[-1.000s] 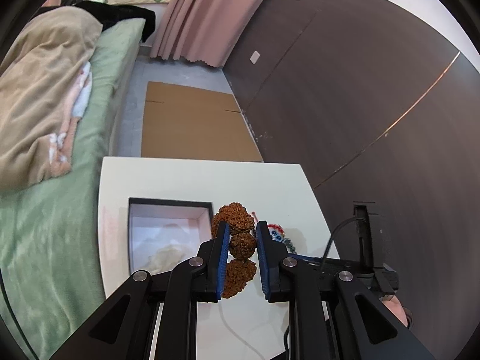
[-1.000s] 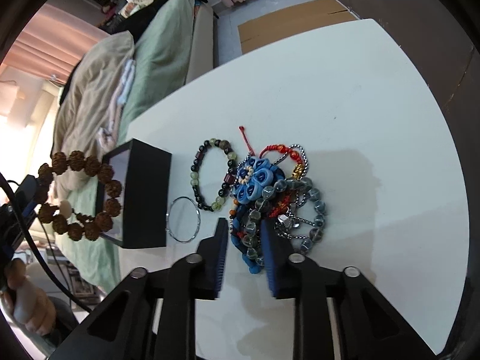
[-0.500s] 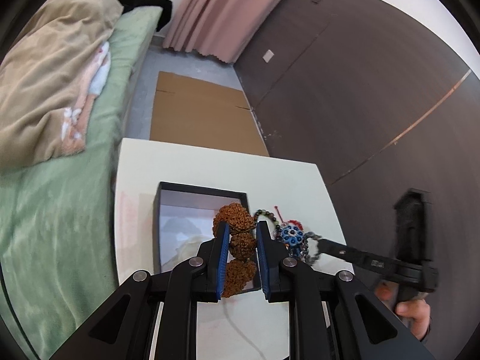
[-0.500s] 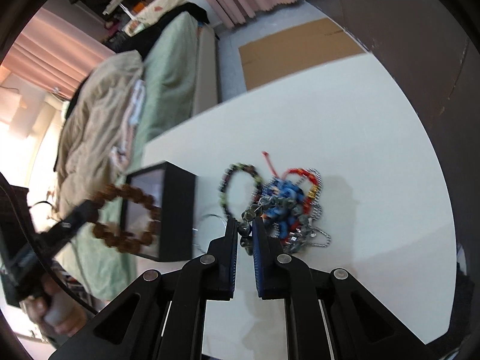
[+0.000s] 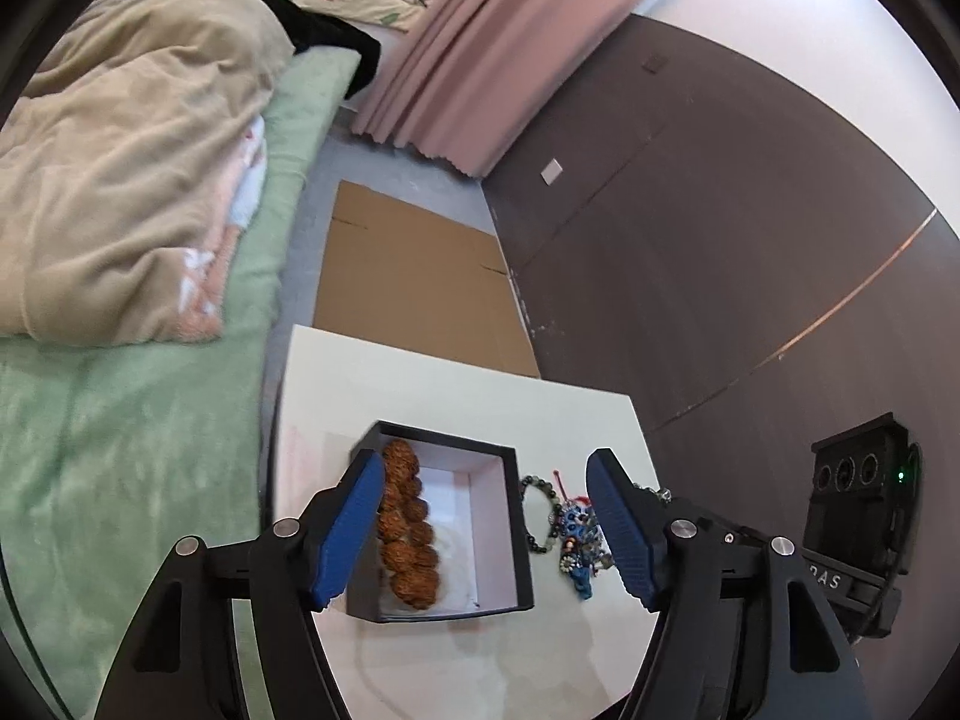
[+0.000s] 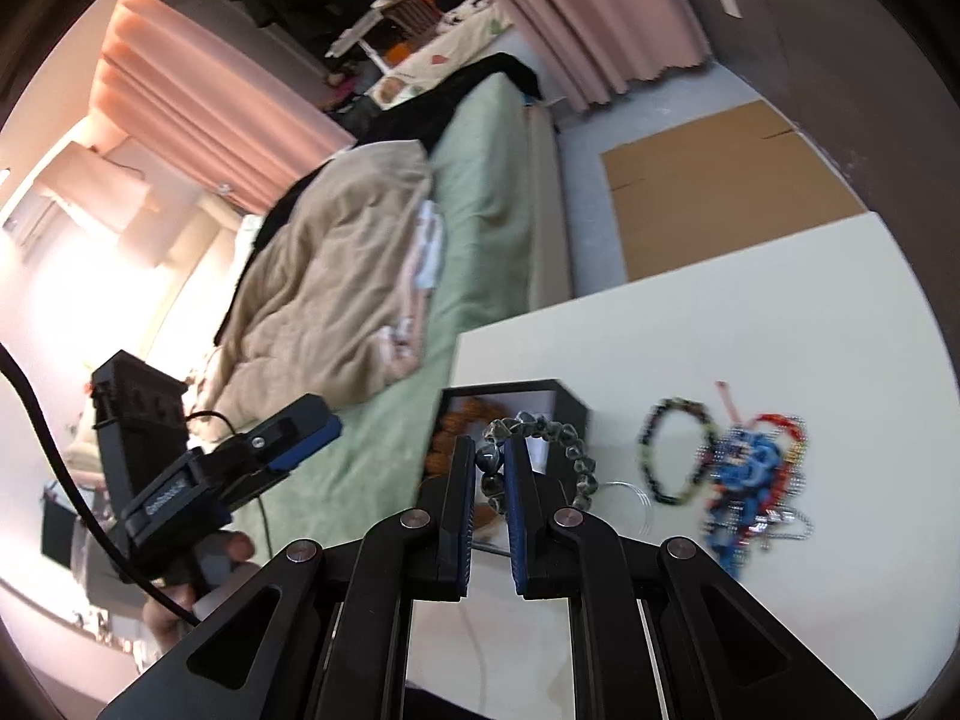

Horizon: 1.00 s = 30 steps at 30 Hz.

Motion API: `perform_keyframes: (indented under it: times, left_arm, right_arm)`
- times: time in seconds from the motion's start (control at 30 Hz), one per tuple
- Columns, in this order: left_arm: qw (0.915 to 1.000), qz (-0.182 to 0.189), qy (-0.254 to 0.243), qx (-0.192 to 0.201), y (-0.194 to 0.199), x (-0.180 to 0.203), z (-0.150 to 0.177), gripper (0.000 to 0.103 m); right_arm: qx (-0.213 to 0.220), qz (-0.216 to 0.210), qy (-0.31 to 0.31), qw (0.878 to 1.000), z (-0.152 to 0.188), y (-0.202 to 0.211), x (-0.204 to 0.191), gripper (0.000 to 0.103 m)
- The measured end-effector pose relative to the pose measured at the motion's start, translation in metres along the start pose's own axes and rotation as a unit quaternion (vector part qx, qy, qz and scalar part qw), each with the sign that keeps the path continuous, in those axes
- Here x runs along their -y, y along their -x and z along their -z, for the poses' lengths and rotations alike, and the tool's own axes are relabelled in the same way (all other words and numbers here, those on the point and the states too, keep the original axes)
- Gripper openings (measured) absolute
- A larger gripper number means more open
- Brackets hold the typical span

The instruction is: Organize jewelry

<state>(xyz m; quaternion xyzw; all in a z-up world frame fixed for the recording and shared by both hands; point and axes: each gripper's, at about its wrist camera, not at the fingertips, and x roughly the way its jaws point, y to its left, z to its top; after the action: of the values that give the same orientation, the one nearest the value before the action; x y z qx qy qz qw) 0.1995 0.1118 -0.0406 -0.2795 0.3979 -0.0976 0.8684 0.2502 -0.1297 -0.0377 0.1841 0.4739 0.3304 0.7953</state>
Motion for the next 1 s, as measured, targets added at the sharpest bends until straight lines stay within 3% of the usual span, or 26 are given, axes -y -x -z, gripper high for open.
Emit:
perform_keyframes:
  times: [0.23,0.3,0.37,0.4,0.63,1.0]
  left_arm:
    - [0.9999,-0.001,0.009,0.006,0.008,-0.010,0.000,0.072]
    - [0.9999,0.000,0.011,0.003,0.008,-0.012,0.000,0.072]
    - [0.9999,0.001,0.010,0.002,0.008,-0.011,0.000,0.072]
    - [1.0000,0.001,0.009,0.002,0.007,-0.011,0.000,0.072]
    - [0.9999,0.001,-0.011,-0.009,-0.004,0.005,0.004,0.072]
    - [0.9973,-0.005,-0.056,-0.048,-0.038,0.043,0.019,0.072]
  right_arm:
    - [-0.019,-0.015,0.021,0.999,0.001,-0.032,-0.024,0.012]
    - [-0.037,-0.016,0.022,0.999,0.001,-0.040,-0.025,0.022]
    - [-0.031,-0.016,0.023,0.999,0.002,-0.037,-0.023,0.059]
    - [-0.022,-0.007,0.022,0.999,0.002,-0.033,-0.022,0.065]
    - [0.006,0.014,0.010,1.000,0.000,-0.004,-0.006,0.067]
    - [0.001,0.047,-0.019,0.999,0.003,0.029,0.038,0.069]
